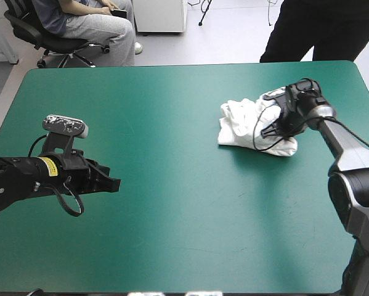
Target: Fold the cloth
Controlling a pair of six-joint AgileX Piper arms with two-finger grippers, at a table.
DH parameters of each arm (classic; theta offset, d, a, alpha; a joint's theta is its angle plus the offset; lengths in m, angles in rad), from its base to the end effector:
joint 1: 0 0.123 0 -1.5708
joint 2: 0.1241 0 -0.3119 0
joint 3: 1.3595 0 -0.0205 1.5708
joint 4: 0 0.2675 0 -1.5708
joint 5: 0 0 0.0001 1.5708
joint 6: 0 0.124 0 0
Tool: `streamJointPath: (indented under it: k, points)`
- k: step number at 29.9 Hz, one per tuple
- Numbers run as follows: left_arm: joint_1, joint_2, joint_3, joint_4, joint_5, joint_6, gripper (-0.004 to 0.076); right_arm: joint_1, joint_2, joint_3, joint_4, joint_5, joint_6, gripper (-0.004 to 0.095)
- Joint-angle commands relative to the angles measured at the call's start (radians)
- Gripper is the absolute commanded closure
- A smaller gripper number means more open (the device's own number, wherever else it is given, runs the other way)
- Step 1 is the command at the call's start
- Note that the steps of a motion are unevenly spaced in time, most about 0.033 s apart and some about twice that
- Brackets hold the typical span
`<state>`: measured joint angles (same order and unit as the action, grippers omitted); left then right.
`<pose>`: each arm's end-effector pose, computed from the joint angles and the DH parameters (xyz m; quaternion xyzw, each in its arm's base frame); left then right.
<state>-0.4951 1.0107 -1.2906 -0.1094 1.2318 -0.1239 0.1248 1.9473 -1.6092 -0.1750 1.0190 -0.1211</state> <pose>0.1618 -0.1019 0.4271 0.1737 0.9207 -0.1572 0.3122 0.4497 0.0379 0.2332 -0.1547 0.9733 -0.0802 0.1495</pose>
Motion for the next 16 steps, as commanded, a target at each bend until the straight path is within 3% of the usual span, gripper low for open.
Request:
streamJointPath:
  k: [1, 11, 16]
  points:
    - [-0.003, -0.011, -0.023, -0.02, -0.009, -0.005, 0.0741, -0.075, -0.137, 0.061, -0.082, -0.058, 0.043, 0.0921]
    - [-0.003, -0.011, -0.023, -0.02, -0.009, 0.015, 0.0741, -0.292, -0.297, 0.287, -0.218, -0.114, 0.162, 0.0921]
    - [-0.003, -0.011, -0.023, -0.024, -0.009, 0.017, 0.0741, -0.392, -0.328, 0.341, -0.206, -0.127, 0.171, 0.0921]
